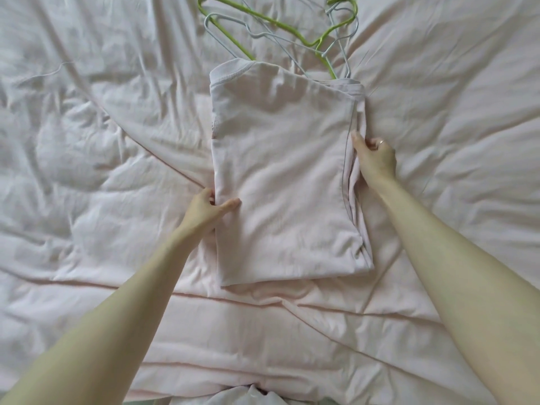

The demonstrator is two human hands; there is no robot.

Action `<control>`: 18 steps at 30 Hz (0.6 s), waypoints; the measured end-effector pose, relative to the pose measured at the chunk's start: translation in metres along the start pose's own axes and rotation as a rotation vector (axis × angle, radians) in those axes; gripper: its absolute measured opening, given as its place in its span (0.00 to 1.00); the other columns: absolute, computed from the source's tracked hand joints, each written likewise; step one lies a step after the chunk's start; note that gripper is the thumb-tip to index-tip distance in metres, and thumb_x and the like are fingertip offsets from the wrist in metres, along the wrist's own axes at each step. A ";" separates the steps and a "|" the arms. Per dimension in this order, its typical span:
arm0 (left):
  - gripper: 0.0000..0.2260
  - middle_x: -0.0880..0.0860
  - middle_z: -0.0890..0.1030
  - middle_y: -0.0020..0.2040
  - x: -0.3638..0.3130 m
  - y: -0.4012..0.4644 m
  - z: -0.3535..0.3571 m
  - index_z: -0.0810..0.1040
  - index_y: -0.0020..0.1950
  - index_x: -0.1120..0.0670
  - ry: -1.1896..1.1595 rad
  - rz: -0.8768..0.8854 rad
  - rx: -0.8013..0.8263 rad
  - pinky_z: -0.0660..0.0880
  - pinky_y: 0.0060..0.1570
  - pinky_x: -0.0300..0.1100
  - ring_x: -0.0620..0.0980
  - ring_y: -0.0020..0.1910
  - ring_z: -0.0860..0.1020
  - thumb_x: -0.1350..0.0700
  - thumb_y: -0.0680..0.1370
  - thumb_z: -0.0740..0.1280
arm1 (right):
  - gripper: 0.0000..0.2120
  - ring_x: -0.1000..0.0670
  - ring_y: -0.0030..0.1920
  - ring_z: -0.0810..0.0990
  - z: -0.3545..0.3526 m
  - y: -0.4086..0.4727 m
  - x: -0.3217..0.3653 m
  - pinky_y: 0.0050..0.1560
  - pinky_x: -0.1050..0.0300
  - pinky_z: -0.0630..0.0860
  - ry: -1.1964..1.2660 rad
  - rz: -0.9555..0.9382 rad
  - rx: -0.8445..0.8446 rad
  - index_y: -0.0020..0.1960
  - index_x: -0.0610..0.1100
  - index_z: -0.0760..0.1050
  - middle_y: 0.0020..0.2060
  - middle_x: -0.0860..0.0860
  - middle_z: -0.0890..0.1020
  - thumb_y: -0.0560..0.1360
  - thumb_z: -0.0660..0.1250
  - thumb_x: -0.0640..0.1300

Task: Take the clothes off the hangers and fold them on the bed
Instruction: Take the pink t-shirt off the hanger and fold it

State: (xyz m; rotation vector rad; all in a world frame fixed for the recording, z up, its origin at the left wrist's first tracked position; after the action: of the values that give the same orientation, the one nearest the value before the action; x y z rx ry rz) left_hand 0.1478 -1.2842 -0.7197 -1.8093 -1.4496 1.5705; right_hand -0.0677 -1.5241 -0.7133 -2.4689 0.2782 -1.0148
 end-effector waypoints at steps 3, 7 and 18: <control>0.14 0.54 0.83 0.45 0.011 -0.016 0.005 0.79 0.53 0.56 -0.048 -0.081 0.071 0.80 0.42 0.46 0.52 0.44 0.82 0.51 0.71 0.74 | 0.27 0.44 0.58 0.76 -0.010 -0.037 -0.024 0.58 0.54 0.71 -0.163 0.117 0.160 0.55 0.41 0.75 0.55 0.45 0.80 0.74 0.60 0.65; 0.08 0.52 0.82 0.43 0.028 -0.043 0.011 0.78 0.46 0.54 -0.055 -0.199 0.174 0.78 0.41 0.41 0.48 0.41 0.80 0.52 0.72 0.73 | 0.37 0.41 0.64 0.72 -0.011 -0.083 -0.063 0.64 0.51 0.69 -0.251 0.218 0.151 0.63 0.37 0.70 0.63 0.40 0.73 0.69 0.65 0.67; 0.12 0.53 0.79 0.46 0.034 -0.109 -0.004 0.75 0.56 0.58 -0.353 -0.173 0.219 0.79 0.32 0.40 0.49 0.40 0.79 0.55 0.76 0.69 | 0.12 0.47 0.41 0.80 -0.030 -0.156 -0.065 0.43 0.51 0.80 0.337 0.477 0.491 0.51 0.39 0.77 0.41 0.45 0.79 0.69 0.73 0.41</control>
State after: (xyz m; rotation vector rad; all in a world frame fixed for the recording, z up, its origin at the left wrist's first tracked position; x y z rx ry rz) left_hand 0.0960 -1.2084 -0.6511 -1.2954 -1.4636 1.9388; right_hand -0.1329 -1.3746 -0.6590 -1.6799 0.6097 -1.1164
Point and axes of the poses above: each hand's wrist, its own y-axis towards the middle knuckle, its own z-axis out of the palm, x = y × z, the point moved 2 cm from there along y, towards the middle knuckle
